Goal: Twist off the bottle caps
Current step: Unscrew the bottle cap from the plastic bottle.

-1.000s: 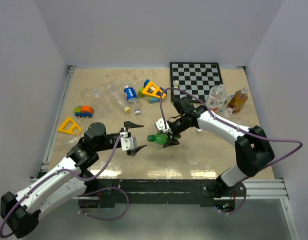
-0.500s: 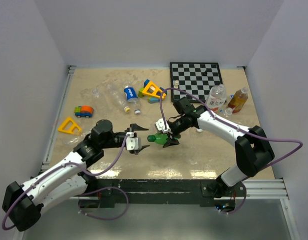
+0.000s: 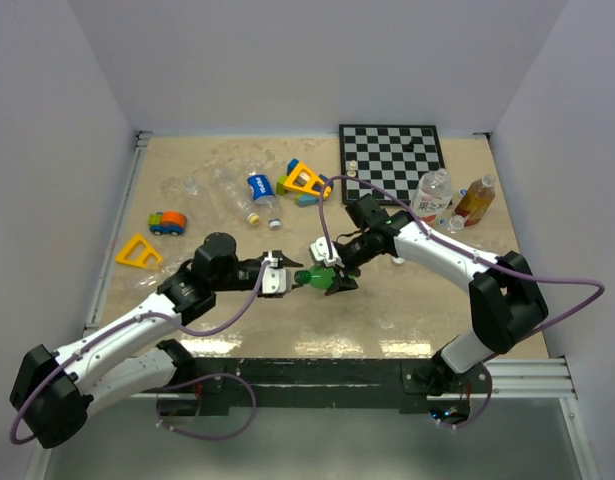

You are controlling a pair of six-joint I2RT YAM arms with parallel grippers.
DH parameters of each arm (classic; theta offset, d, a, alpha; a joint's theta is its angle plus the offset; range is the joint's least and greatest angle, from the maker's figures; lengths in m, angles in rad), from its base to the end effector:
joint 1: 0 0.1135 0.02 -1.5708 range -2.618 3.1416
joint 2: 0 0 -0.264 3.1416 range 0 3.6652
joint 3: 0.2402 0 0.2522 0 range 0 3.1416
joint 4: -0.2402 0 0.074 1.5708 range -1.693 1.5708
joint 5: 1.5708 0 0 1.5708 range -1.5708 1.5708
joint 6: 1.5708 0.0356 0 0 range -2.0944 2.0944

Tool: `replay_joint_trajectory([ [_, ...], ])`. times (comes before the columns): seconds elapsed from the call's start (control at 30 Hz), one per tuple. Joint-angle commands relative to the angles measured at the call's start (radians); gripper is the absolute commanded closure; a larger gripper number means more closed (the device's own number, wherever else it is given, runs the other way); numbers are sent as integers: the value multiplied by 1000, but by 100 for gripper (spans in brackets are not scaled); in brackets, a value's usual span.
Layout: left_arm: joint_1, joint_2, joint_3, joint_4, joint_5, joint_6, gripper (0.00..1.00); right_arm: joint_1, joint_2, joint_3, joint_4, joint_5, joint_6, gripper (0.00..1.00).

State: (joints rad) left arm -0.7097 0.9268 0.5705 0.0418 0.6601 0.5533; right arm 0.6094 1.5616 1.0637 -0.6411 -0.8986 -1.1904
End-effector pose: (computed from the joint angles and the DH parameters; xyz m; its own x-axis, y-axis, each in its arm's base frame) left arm 0.1444 -0.1528 0.2638 0.3033 0.2867 -0.9087 0.9376 0.0806 0.3383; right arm 0.2314 0.1955 0.2259 0.3037 -0.4931 -0.8152 -0.9235 -0.3627 -0.1247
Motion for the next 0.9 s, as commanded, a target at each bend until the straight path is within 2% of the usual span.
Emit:
replay_joint_trajectory([
  [0.0,-10,20,48,21,30,-13,55,0,-8,28,-14,-5,-17,100],
  [0.3,-13,38,60,6,22,-30,64,0,-9,28,-14,-5,-17,100],
  [0.37,-11,43,71,-6,21,-49,72,0,-9,28,-12,-5,-17,100],
  [0.43,-11,52,95,-17,4,-105,88,0,-9,28,-14,-5,-17,100],
  [0.47,-11,59,109,-23,-17,-156,98,0,-8,28,-15,-5,-15,100],
  [0.5,-11,63,126,-32,-45,-211,100,0,-9,28,-15,-5,-15,100],
  [0.6,-11,84,202,-121,-175,-460,100,0,-12,28,-17,-3,-15,100],
  [0.73,-8,109,328,-394,-456,-942,100,-2,-6,30,-12,0,-14,100],
  [0.8,-10,118,365,-459,-423,-1105,100,0,1,28,-12,1,-14,100],
  [0.87,-11,93,318,-418,-372,-1173,100,0,11,32,-17,0,-17,100],
])
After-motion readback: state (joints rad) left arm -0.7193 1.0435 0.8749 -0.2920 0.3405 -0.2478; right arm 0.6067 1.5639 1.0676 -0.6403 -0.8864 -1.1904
